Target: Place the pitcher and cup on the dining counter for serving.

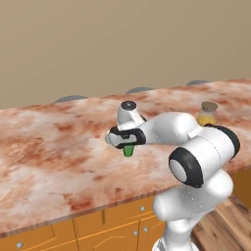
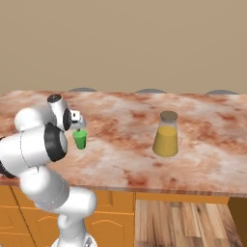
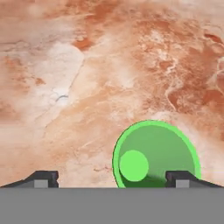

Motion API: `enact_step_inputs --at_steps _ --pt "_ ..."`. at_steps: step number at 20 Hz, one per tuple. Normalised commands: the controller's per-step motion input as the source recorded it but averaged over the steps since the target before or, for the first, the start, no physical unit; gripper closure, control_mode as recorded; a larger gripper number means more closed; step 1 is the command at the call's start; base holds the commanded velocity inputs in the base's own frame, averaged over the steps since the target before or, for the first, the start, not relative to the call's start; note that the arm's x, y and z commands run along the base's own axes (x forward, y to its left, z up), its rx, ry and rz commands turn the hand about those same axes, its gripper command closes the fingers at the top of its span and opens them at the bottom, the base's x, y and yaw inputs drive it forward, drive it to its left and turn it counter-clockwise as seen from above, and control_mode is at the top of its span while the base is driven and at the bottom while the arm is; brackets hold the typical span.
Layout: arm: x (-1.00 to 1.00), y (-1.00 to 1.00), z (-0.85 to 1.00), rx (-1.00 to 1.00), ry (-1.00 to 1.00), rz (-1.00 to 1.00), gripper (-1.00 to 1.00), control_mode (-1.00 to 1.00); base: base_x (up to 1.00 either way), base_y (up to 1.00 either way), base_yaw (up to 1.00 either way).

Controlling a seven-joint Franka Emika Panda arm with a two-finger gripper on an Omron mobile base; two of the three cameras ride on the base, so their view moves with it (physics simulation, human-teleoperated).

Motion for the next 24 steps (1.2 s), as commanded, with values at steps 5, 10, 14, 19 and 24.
enact_step_inputs --at_steps 5,10,14,19,24 --pt "-0.92 0.00 1.00 0.00 -0.27 0.00 -1.00 -1.00 0.00 0.00 0.00" --pt "-1.00 0.00 0.98 0.00 -0.32 -0.01 -1.00 -1.00 0.00 0.00 0.00" --pt "-1.00 -0.05 0.57 0.00 -0.43 -0.02 -1.00 -1.00 0.00 0.00 0.00" --pt "-1.00 -0.20 0.43 0.00 -0.37 0.00 -1.00 -1.00 0.00 0.00 0.00" --pt "-1.00 -0.49 0.23 0.00 -0.24 -0.05 -1.00 -1.00 0.00 0.00 0.00"
